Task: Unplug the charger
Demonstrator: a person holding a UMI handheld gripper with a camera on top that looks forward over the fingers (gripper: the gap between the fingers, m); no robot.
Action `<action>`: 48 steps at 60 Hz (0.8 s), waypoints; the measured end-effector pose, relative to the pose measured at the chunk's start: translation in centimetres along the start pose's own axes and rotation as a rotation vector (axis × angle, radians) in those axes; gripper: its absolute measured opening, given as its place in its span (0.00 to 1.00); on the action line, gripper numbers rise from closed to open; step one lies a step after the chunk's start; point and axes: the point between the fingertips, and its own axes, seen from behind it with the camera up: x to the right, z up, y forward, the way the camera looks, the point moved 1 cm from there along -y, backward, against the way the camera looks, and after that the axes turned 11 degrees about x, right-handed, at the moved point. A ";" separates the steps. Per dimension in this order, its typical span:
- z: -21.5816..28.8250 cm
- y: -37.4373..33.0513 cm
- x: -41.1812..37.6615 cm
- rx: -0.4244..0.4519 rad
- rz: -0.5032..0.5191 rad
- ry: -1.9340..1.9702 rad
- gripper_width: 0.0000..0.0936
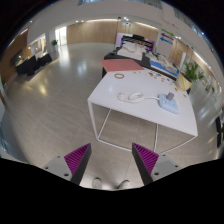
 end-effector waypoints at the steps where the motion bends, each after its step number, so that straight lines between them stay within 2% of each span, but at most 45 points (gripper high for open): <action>1: 0.0 0.0 0.1 0.001 -0.007 0.006 0.91; 6: 0.5 0.3 2.0 0.017 -0.057 0.036 0.91; 23: 2.8 4.5 15.8 0.089 -0.251 0.173 0.91; 31: 4.1 7.0 21.3 0.180 -0.303 0.196 0.91; 48: 9.1 14.9 29.9 0.417 -0.331 0.172 0.91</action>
